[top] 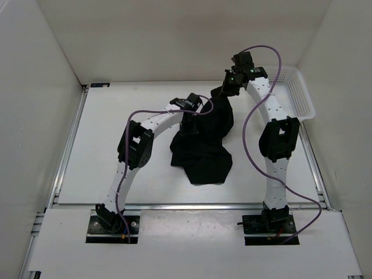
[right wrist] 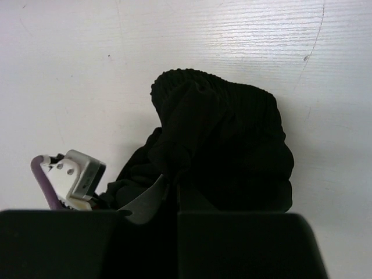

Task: Fold and stack the shorts
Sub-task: Flatten the shorts out

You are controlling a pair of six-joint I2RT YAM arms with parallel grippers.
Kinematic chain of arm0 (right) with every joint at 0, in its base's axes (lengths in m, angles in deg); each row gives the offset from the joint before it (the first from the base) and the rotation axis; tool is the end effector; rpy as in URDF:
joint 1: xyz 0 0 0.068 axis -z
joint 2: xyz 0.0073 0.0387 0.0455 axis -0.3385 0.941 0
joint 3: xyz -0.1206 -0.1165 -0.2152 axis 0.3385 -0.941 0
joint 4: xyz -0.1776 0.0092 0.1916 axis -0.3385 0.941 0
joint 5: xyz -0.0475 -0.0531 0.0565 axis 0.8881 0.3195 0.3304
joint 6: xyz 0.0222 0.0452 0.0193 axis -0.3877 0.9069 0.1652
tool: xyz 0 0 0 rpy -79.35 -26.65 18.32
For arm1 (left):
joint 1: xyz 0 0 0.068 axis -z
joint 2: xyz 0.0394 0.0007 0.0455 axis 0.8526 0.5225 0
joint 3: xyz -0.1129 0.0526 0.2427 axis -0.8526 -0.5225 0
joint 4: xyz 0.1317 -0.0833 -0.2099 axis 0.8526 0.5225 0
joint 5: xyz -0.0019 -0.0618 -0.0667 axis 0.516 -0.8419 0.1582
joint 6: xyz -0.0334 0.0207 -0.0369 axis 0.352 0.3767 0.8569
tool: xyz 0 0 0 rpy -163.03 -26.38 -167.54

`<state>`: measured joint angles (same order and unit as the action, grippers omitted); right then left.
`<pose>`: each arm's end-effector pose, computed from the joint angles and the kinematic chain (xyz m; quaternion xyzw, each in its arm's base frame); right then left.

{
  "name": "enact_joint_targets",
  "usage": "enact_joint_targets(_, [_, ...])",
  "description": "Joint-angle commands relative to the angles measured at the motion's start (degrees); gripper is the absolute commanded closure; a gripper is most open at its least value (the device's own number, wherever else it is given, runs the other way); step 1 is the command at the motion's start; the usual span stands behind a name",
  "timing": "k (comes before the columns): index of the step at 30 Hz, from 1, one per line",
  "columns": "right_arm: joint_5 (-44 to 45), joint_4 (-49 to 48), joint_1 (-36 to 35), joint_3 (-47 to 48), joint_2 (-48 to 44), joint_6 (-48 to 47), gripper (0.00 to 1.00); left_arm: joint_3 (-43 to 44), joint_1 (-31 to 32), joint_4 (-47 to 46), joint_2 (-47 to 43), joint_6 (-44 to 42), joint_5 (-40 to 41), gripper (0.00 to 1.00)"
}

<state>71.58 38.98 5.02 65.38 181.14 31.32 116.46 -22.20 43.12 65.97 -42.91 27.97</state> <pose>0.4798 0.1318 0.3122 0.0455 0.9222 0.1885 0.3345 0.3873 -0.2858 0.1764 0.0180 0.9894 -0.0958 0.1076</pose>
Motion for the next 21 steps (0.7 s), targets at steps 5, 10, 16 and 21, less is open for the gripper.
enact_joint_targets(5, [-1.94,-0.62,1.32,-0.94,-2.44,-1.42,1.00,6.32,0.01,6.35,-2.37,-0.64,5.95,0.90])
enact_joint_targets(10, [-2.47,-0.09,1.84,-0.94,-2.97,-1.42,1.00,5.63,-3.58,7.59,-8.88,-2.57,6.48,0.90])
enact_joint_targets(16, [-3.70,-0.09,1.84,2.48,-2.97,-1.42,1.00,8.95,-10.34,10.93,-15.30,-6.52,6.31,0.90])
enact_joint_targets(21, [-9.13,-1.49,1.84,19.75,2.39,1.82,1.00,27.82,-19.84,16.45,-14.61,-10.84,4.91,0.90])
